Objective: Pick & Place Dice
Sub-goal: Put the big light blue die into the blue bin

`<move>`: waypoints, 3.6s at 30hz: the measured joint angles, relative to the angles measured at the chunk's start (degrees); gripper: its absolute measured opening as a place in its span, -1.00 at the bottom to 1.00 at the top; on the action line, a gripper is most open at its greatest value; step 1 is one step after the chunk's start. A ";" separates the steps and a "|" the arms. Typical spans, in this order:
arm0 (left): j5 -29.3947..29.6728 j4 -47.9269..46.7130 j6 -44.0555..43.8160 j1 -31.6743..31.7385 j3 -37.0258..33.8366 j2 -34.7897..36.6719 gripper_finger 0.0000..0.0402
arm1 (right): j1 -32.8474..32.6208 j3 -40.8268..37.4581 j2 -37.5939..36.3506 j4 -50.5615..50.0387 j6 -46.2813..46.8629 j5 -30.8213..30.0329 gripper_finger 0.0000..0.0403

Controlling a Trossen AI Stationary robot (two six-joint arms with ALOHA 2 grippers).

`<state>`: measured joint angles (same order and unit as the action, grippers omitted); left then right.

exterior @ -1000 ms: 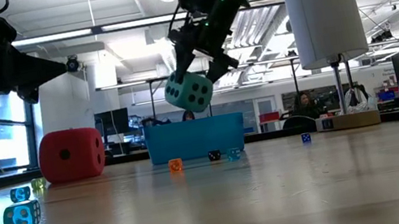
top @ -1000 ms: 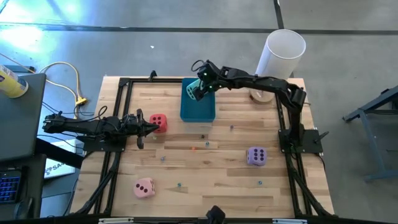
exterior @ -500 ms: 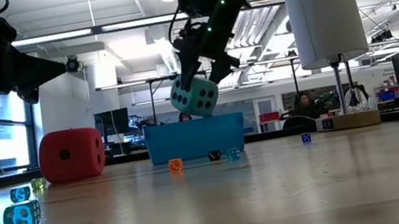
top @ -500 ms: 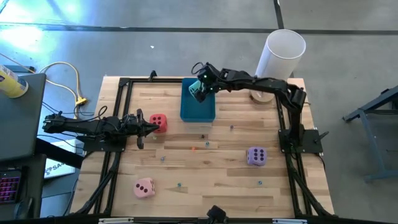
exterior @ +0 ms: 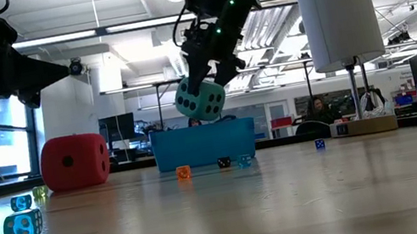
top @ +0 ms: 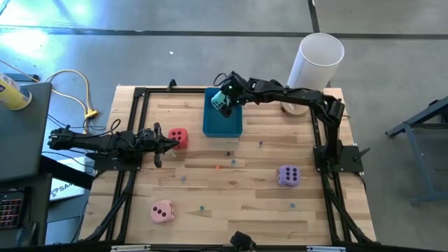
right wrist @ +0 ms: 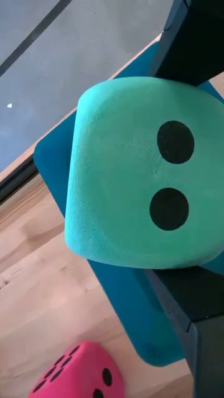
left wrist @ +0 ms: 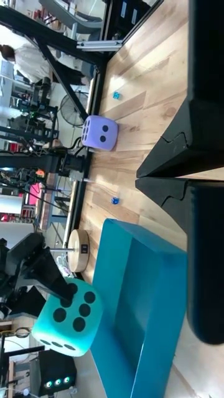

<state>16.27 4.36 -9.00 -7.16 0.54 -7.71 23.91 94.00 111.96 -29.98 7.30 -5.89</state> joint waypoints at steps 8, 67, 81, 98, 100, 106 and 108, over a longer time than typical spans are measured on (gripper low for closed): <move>0.00 7.58 -3.21 0.32 0.08 -0.01 -1.00 | -0.01 0.00 -0.02 0.26 3.42 0.02 0.99; -18.87 41.32 15.23 35.26 39.82 -85.60 -1.00 | -0.19 -0.07 -0.09 -0.59 -3.07 4.08 0.99; -18.94 32.18 14.78 34.95 39.76 -77.74 -1.00 | 0.18 0.13 2.15 4.11 -1.45 1.77 0.99; -21.40 20.88 18.27 29.18 39.63 -72.62 -1.00 | 0.53 -0.24 2.69 7.44 3.38 1.38 0.99; -20.93 20.46 20.56 27.30 39.59 -72.73 -1.00 | 0.58 0.19 2.66 9.97 4.12 1.30 0.99; -10.23 20.08 24.92 24.56 39.45 -72.47 -1.00 | 0.58 -0.04 2.69 9.67 5.50 1.40 0.99; -9.03 20.22 25.58 24.03 39.45 -72.47 -1.00 | 0.49 -0.02 2.69 10.24 5.57 1.57 0.99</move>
<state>7.24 24.58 16.57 16.87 39.99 -80.18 24.40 93.97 114.65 -19.74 12.86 -4.32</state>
